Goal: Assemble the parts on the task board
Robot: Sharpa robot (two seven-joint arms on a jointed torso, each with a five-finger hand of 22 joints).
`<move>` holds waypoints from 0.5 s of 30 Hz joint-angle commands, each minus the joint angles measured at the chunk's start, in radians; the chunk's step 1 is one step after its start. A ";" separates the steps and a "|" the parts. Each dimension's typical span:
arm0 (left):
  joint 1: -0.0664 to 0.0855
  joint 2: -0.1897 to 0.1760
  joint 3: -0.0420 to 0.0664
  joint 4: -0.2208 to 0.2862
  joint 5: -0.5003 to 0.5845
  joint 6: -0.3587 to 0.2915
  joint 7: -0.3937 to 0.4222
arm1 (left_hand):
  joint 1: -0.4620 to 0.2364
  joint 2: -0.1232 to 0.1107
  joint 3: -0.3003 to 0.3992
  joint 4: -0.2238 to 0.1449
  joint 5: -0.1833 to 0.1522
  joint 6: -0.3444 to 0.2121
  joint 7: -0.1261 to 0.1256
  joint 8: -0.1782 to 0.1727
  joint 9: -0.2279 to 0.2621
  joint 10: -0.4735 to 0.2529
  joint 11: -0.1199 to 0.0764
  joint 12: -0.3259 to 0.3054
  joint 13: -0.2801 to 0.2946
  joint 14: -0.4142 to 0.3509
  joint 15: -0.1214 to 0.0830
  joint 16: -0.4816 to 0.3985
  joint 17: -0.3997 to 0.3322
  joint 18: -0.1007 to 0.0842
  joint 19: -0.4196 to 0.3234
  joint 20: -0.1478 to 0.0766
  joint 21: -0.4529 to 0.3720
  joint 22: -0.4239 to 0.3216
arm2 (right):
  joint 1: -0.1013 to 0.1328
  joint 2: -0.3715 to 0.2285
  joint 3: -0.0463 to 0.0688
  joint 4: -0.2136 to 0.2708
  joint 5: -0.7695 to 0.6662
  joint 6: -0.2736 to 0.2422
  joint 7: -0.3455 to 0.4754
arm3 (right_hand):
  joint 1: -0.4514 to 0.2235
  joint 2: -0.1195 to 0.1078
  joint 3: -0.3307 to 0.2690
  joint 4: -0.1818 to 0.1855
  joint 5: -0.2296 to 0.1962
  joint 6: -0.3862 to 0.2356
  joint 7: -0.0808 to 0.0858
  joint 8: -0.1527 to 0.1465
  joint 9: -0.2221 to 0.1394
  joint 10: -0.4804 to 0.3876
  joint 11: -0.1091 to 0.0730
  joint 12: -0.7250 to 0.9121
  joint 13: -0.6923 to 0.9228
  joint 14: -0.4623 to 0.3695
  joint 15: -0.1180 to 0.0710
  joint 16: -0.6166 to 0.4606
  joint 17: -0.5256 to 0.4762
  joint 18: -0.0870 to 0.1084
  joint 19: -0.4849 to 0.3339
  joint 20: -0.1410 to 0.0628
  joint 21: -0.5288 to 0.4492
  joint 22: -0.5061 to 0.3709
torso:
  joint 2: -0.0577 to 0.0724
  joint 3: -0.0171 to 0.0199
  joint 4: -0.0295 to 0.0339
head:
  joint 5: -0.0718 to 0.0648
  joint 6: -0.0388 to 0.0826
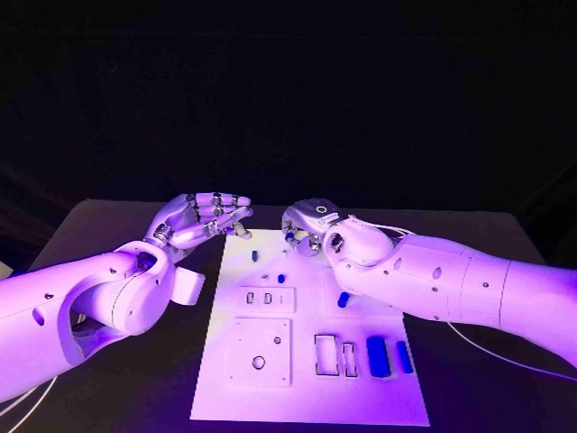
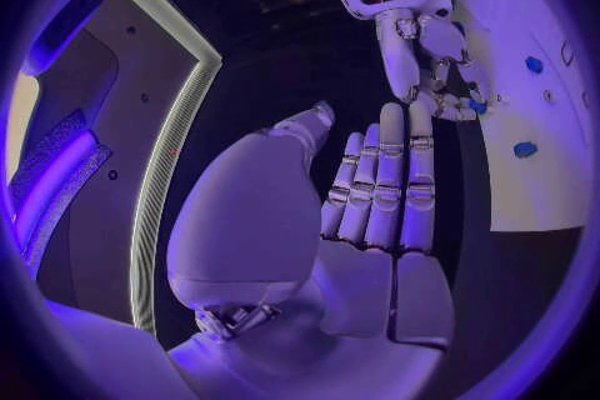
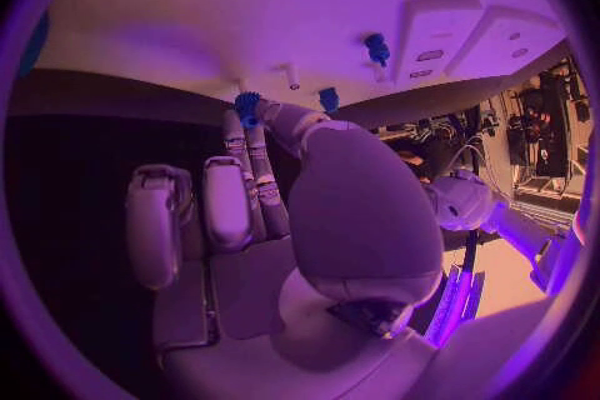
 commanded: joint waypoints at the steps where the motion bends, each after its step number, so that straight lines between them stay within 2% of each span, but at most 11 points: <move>1: 0.003 -0.001 0.001 0.003 -0.002 0.017 0.008 | 0.000 0.002 0.000 0.000 0.002 -0.002 0.006 -0.004 0.001 -0.005 0.001 -0.005 0.001 -0.007 -0.001 0.003 0.001 0.006 -0.005 -0.001 0.005 0.001 | -0.002 0.002 0.000 -0.003 -0.016 0.003 0.000 | -0.003 -0.008 0.002 -0.001 -0.003 -0.008 0.001 -0.003 0.001 -0.003 -0.002 0.005 0.000 0.028 -0.002 0.003 -0.001 -0.014 0.009 -0.002 0.004 0.095 | 0.001 -0.0013 0.0003 | 0.001 -0.003; 9: 0.005 -0.002 0.001 0.003 -0.002 0.019 0.008 | 0.000 0.002 0.000 0.000 0.002 -0.002 0.006 -0.004 0.001 -0.005 0.001 -0.005 0.001 -0.007 -0.001 0.003 0.001 0.006 -0.005 -0.001 0.005 0.001 | -0.003 0.003 0.000 -0.010 -0.019 0.022 -0.010 | -0.007 -0.011 0.002 -0.002 -0.009 -0.011 0.002 -0.003 0.004 -0.004 -0.001 0.003 0.001 0.027 0.000 0.003 -0.005 -0.013 0.006 -0.001 -0.001 0.089 | 0.002 -0.0006 0.0009 | 0.002 -0.004; 15: 0.006 -0.002 0.001 0.003 -0.002 0.021 0.009 | 0.000 0.002 0.000 0.000 0.002 -0.002 0.006 -0.004 0.001 -0.005 0.001 -0.005 0.001 -0.007 -0.001 0.003 0.001 0.006 -0.005 -0.001 0.005 0.001 | -0.004 0.010 0.000 -0.017 -0.021 0.008 -0.016 | -0.015 -0.018 0.007 -0.001 -0.017 -0.024 0.006 -0.009 0.009 -0.021 0.005 -0.008 -0.002 0.021 0.004 -0.007 -0.025 -0.006 -0.011 0.003 -0.021 0.062 | 0.003 -0.0004 0.0019 | 0.003 -0.002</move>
